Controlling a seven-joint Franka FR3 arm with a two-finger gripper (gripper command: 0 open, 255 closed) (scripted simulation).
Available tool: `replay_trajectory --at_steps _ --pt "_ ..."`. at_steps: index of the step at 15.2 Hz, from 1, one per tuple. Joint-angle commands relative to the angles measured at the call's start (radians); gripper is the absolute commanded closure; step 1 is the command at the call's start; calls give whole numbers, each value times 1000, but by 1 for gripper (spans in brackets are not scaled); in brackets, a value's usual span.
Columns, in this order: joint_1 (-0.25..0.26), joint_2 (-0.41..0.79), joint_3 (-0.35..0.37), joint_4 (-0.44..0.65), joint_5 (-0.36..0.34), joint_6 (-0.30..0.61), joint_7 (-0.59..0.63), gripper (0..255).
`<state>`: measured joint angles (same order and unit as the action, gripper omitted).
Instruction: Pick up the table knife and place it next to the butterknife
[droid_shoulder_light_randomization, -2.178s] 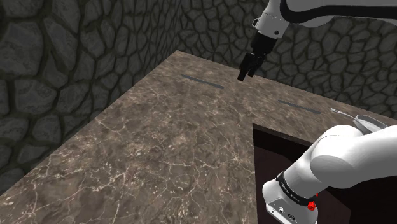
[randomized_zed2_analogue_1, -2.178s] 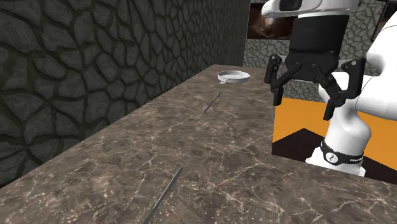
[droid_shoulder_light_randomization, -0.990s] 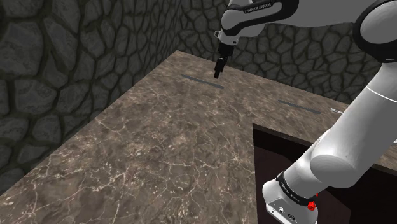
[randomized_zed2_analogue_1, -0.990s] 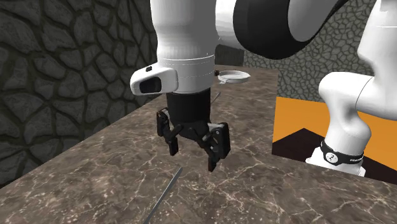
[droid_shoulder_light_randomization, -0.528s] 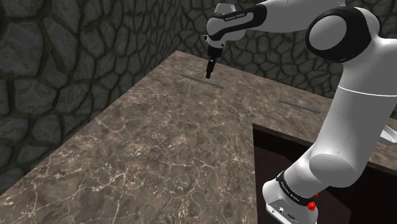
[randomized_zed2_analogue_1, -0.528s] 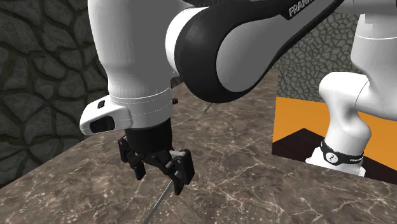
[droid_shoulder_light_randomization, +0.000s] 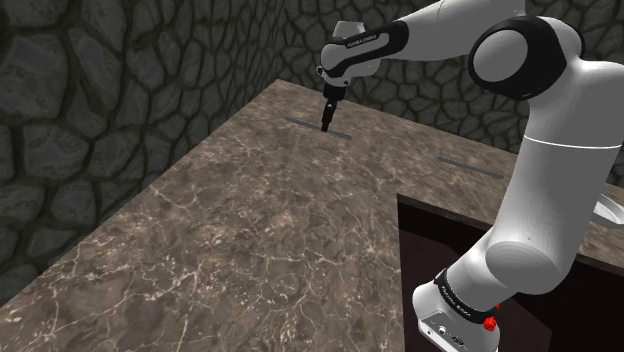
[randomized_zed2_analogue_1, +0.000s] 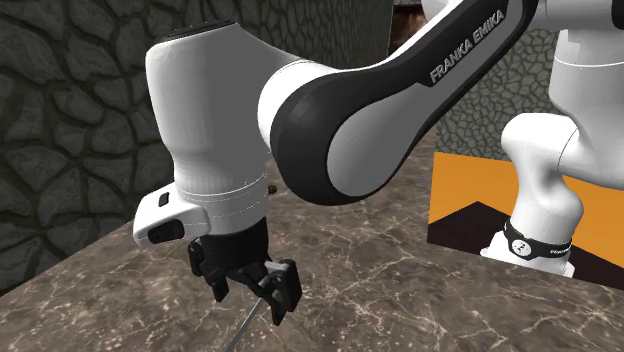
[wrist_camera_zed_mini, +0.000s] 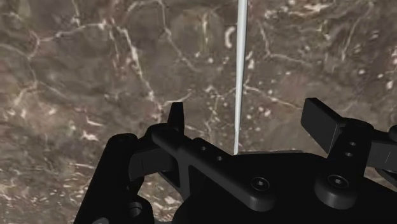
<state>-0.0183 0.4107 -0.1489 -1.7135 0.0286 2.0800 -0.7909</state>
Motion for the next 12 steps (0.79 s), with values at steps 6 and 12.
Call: replay_trajectory --at_steps 6,12 --pt "0 0 0 -4 0 5 0 0" --pt "0 0 0 -4 0 5 0 255"
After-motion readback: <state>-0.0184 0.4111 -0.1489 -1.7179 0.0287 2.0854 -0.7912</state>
